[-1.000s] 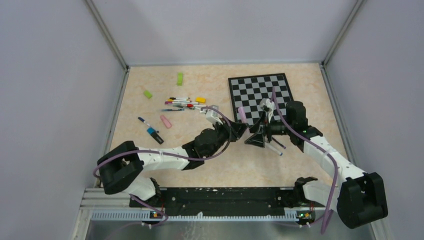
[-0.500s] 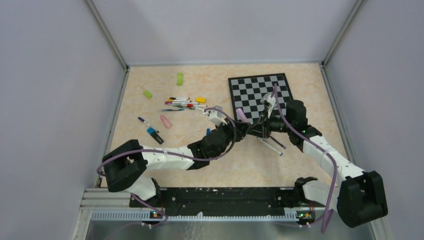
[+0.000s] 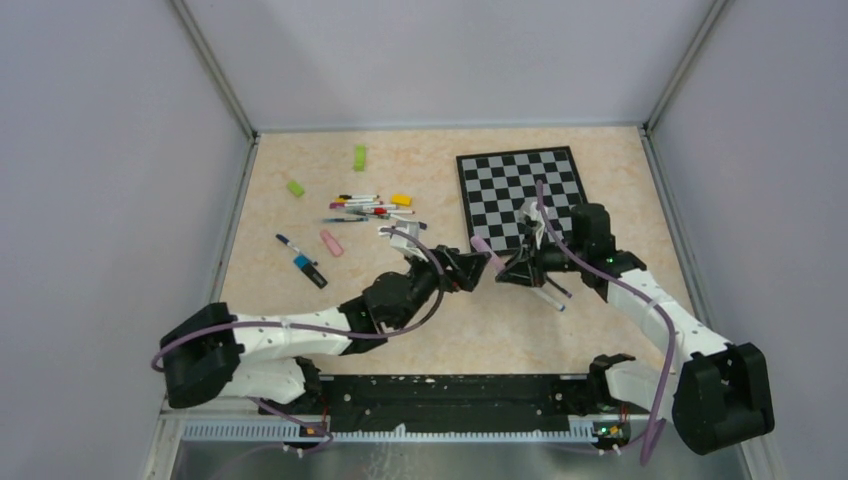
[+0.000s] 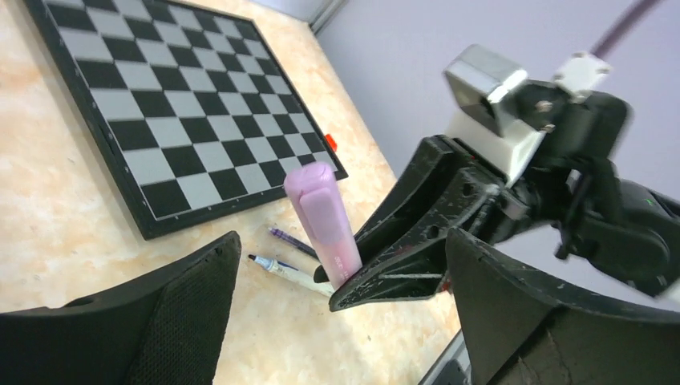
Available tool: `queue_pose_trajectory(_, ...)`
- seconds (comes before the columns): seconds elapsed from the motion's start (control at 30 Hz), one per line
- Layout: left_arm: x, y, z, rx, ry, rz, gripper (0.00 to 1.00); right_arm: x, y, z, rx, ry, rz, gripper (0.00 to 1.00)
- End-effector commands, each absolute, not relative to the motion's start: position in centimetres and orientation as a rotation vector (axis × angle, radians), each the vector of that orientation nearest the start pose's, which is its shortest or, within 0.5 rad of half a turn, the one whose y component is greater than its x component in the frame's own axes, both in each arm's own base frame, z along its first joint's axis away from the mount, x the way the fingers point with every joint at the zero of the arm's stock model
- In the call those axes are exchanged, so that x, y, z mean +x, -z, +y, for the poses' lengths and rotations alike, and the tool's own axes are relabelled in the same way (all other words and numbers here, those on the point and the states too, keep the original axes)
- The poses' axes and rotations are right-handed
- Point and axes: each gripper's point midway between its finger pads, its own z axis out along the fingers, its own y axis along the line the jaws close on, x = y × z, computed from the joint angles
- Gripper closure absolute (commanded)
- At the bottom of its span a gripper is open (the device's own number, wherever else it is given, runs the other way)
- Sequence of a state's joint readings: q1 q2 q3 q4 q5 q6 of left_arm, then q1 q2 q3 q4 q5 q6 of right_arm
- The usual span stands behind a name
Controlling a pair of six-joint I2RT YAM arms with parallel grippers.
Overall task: Open the pen caps
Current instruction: Pick up the pen from the center of the board, then open the pen cap from the pen.
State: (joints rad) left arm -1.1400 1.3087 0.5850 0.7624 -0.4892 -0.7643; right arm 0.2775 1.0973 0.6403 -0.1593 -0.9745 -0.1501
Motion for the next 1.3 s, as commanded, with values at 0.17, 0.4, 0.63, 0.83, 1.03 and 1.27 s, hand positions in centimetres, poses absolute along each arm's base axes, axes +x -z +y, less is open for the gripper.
queue_pose_trajectory(0.17,17.7,-27.4,-31.2,0.326,1.165,1.421,0.02,18.1,-17.2,21.0,-1.247,-1.259,1.622,1.00)
queue_pose_trajectory(0.4,14.3,-28.2,-31.8,0.651,1.184,1.231,0.01,16.0,-17.1,21.1,-1.288,-1.367,1.548,1.00)
queue_pose_trajectory(0.63,12.5,-27.4,-32.5,0.787,1.240,1.106,0.01,14.8,-16.9,21.0,-1.326,-1.376,1.468,1.00)
queue_pose_trajectory(0.83,12.6,-27.5,-33.6,0.777,1.311,1.079,0.01,14.4,-16.7,21.0,-1.342,-1.380,1.444,1.00)
queue_pose_trajectory(1.03,13.5,-27.2,-34.8,0.760,1.357,1.087,0.16,14.1,-16.2,21.3,-1.369,-1.373,1.443,1.00)
queue_pose_trajectory(1.27,13.5,-26.5,-36.2,0.774,1.455,1.126,0.32,13.8,-16.1,21.5,-1.386,-1.381,1.442,1.00)
